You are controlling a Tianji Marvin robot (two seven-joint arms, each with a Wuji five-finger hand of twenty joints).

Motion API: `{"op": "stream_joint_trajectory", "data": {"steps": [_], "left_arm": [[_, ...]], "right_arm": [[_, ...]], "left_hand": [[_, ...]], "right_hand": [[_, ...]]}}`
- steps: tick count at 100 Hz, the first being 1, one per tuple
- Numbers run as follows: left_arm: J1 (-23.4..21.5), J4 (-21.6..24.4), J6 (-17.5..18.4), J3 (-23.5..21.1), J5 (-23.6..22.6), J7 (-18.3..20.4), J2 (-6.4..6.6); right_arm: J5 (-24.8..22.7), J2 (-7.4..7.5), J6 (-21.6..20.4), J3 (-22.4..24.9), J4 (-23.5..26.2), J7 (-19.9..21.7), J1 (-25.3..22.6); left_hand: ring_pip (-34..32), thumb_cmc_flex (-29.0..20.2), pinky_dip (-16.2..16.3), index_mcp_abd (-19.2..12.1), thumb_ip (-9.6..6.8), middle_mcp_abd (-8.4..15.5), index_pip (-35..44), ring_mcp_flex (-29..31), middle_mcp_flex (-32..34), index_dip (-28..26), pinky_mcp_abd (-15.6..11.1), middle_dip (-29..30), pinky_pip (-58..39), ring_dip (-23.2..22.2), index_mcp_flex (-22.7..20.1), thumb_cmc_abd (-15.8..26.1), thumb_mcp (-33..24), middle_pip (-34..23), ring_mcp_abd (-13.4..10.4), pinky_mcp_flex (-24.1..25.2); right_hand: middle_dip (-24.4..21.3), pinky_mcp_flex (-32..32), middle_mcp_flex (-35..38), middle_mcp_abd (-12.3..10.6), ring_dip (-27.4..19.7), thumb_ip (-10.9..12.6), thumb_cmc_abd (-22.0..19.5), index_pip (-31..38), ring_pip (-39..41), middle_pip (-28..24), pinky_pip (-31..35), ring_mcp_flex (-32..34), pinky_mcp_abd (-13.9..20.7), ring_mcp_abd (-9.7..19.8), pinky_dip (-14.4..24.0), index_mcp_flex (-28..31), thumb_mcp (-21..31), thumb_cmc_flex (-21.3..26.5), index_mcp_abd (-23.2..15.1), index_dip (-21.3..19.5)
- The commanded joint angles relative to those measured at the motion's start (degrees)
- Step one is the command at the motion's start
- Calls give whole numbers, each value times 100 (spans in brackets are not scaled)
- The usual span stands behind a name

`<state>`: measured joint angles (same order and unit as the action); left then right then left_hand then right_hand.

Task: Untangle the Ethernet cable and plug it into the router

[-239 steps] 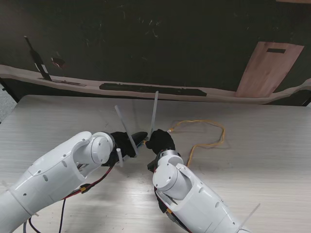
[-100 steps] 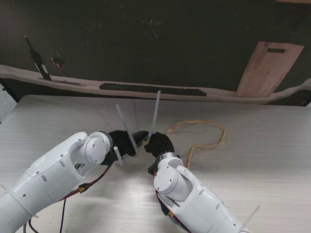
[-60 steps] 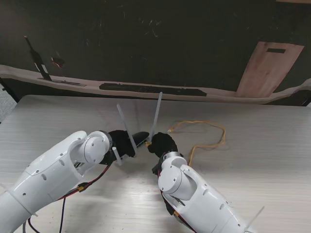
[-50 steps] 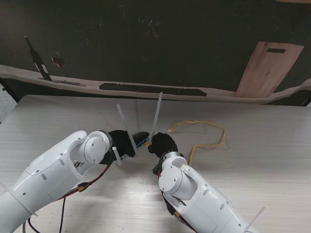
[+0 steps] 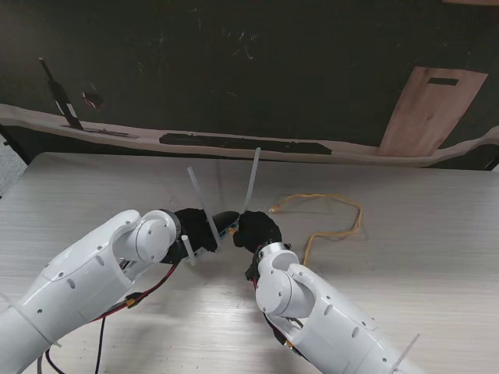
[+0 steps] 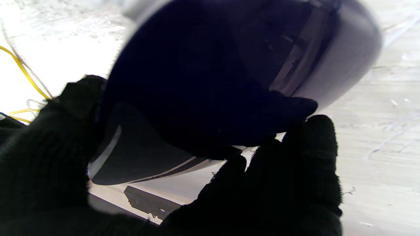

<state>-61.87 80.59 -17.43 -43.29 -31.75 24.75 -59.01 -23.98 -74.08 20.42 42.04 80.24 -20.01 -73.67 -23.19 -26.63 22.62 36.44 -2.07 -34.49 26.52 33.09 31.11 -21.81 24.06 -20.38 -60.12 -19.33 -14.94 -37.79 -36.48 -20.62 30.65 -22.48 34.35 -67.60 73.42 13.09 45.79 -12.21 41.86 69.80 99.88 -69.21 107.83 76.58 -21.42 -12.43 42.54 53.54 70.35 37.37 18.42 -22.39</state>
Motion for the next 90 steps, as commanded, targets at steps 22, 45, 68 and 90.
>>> {"op": "stream_joint_trajectory", "data": {"steps": [22,45,68,90], "left_arm": [[-238,-289,-42,172,100,276,-20],[-227,-291,-76,200,122,286,-20],[-215,-295,-74,223,140,286,-23],[-204,-294,-81,252,158,301,-21]], "right_arm": [[49,-49,169,-53,-93,79,92],[252,-91,388,-22,-63,137,96],[320,-108,512,-45,-43,201,128],[337,-118,557,-144,-69,292,207]], "left_hand": [[-1127,-3140,215,-2410,86,2276,1754,888,965,-489,-1207,-705,-22,-386,-695,1087,-1605,-1041,-1443,-199],[-1133,-3130,263,-2409,86,2263,1747,844,940,-486,-1196,-700,8,-378,-693,1124,-1576,-1032,-1440,-166],[-1150,-3124,305,-2410,81,2262,1746,833,943,-485,-1192,-699,15,-370,-697,1132,-1557,-1036,-1427,-163],[-1165,-3111,329,-2403,86,2248,1742,847,948,-483,-1196,-700,22,-365,-701,1138,-1540,-1034,-1435,-168]], "right_hand": [[269,-78,999,459,195,292,-210,472,244,-1733,1215,-156,553,1040,-76,545,453,-4,976,-259],[307,-75,999,482,232,297,-246,423,250,-1751,1215,-157,496,1013,-55,634,446,-32,976,-318],[355,-72,999,503,277,343,-418,357,262,-1779,1215,-159,449,972,-25,783,385,-90,999,-410],[388,-69,1000,494,311,380,-418,311,267,-1803,1215,-159,422,962,-20,884,396,-102,1007,-476]]}}
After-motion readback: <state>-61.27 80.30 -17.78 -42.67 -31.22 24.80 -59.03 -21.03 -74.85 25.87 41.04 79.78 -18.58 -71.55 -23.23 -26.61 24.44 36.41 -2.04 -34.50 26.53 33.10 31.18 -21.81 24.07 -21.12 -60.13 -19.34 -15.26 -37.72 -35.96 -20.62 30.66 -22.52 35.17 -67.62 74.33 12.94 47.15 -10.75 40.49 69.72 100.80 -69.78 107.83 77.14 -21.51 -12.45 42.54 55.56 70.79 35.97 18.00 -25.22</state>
